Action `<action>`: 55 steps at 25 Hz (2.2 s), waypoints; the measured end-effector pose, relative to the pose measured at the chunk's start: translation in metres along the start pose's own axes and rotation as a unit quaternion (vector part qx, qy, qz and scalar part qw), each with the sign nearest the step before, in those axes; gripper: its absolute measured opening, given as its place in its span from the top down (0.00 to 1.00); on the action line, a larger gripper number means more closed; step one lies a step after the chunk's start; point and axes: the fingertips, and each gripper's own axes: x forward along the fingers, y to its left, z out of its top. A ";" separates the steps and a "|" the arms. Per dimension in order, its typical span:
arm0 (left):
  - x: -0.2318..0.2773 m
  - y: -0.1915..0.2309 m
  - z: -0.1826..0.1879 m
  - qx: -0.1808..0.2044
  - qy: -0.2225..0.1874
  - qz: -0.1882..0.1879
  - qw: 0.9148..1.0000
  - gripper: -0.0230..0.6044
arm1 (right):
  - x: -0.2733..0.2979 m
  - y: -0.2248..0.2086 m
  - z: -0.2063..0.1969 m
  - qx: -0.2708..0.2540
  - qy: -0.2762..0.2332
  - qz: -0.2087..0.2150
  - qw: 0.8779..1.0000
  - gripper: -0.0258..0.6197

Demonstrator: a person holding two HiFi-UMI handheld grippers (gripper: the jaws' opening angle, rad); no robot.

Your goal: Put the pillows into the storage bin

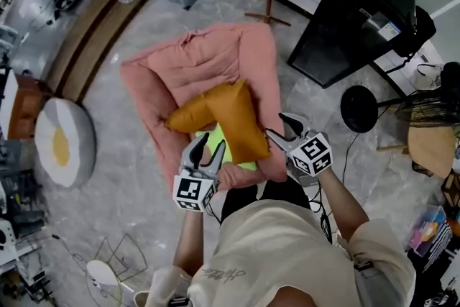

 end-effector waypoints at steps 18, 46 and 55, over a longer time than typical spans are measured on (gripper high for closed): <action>0.009 -0.002 -0.016 -0.040 0.057 0.097 0.993 0.65 | 0.174 -0.068 -0.038 -0.032 0.106 0.098 0.989 0.59; -0.026 0.031 -0.038 -0.082 0.040 0.092 0.992 0.65 | 0.194 -0.040 -0.029 0.078 0.099 0.128 0.984 0.85; -0.028 0.037 -0.035 -0.079 0.010 0.044 0.996 0.66 | 0.119 0.016 -0.032 0.093 0.070 0.104 0.988 0.86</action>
